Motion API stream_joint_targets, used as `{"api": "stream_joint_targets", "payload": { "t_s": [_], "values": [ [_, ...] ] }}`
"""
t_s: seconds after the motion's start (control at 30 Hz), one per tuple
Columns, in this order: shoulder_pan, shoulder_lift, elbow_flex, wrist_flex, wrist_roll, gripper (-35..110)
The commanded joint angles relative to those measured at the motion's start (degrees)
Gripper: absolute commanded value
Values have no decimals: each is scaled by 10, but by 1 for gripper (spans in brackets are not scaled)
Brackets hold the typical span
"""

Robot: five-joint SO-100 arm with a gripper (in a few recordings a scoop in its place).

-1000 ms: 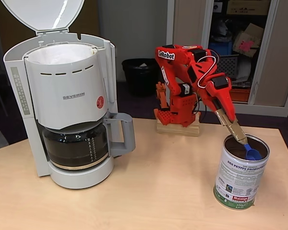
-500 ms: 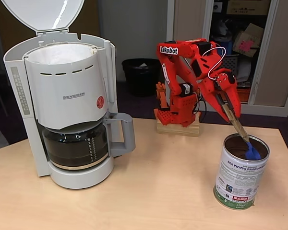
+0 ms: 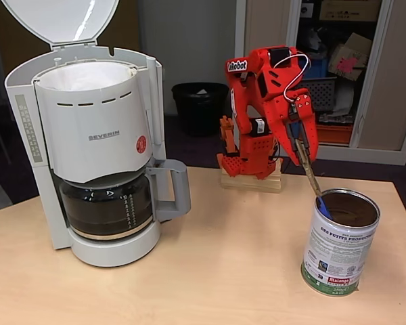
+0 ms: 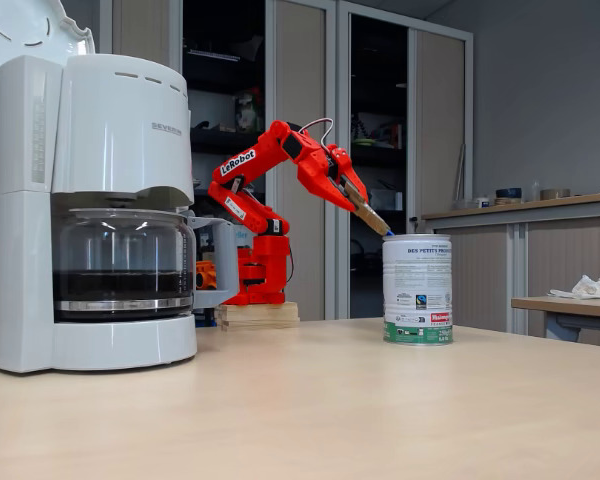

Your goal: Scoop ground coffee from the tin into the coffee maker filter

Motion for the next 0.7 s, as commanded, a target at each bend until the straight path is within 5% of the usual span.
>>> {"api": "stream_joint_targets", "payload": {
  "t_s": [0.0,0.67],
  "values": [
    [-13,4,17,-15,-22,0],
    [-127,-173,-30,-30,-17,0]
  ]
}}
